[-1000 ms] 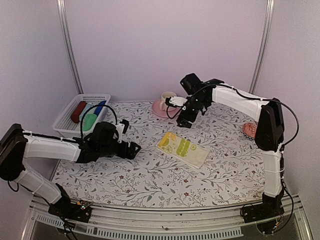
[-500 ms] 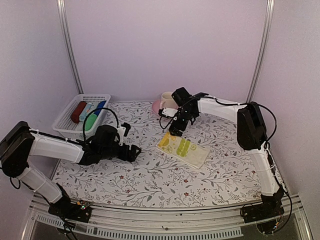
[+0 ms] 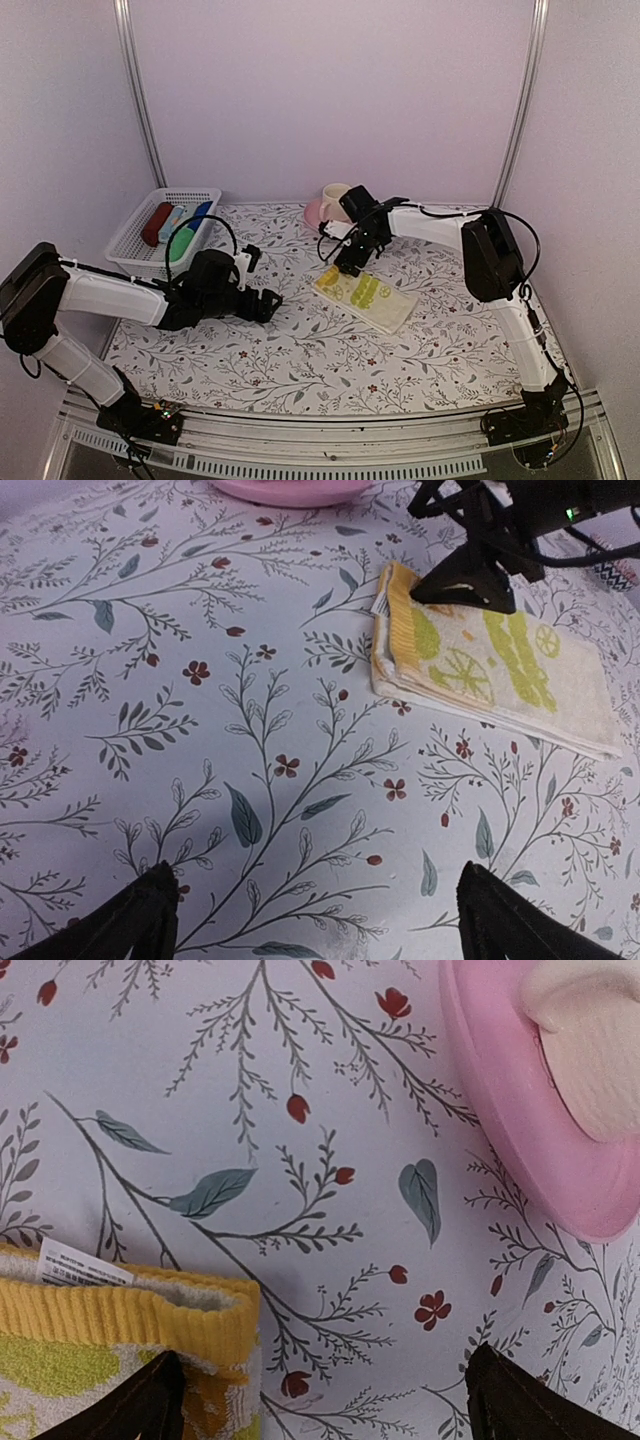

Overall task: Roll the towels
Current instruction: Rotate the towel at the center of the board, then roll the towel at the center of the board.

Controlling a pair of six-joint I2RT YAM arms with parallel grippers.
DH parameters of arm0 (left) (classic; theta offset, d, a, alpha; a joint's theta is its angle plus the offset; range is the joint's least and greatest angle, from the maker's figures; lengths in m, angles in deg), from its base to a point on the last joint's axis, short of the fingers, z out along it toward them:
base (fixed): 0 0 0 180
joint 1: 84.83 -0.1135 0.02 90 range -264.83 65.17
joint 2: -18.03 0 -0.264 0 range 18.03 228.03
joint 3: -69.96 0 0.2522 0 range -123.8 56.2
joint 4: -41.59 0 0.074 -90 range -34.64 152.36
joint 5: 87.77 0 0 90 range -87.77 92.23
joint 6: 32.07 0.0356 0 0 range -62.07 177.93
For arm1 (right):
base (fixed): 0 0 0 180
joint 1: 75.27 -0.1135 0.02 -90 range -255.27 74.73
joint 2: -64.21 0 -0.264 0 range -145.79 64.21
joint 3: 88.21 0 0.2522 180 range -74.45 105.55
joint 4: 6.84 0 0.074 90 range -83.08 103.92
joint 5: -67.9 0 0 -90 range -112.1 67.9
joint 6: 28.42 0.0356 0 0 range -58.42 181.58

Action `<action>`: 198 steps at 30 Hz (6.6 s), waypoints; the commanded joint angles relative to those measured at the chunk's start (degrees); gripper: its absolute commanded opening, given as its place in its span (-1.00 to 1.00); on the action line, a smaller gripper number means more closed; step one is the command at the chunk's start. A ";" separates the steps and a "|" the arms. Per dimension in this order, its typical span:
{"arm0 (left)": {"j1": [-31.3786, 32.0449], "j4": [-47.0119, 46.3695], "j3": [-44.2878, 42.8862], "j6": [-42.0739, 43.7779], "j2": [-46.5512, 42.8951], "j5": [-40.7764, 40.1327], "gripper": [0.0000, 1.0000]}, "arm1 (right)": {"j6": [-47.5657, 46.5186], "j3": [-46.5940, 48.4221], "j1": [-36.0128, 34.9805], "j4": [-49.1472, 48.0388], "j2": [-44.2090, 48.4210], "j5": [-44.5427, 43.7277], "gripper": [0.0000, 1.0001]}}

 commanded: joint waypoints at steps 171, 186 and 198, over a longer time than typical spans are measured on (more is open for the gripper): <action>7.05 30.48 -54.54 45.13 43.29 37.18 -0.93 | -32.75 -78.26 3.75 -37.98 46.89 29.22 -0.58; 6.02 27.23 -50.33 44.57 40.55 37.69 -0.02 | -30.17 -69.78 9.47 -22.65 44.21 37.31 -0.95; 4.63 22.53 -49.51 40.52 39.76 40.27 -0.20 | -27.86 -63.94 11.39 -16.05 38.36 39.73 -0.94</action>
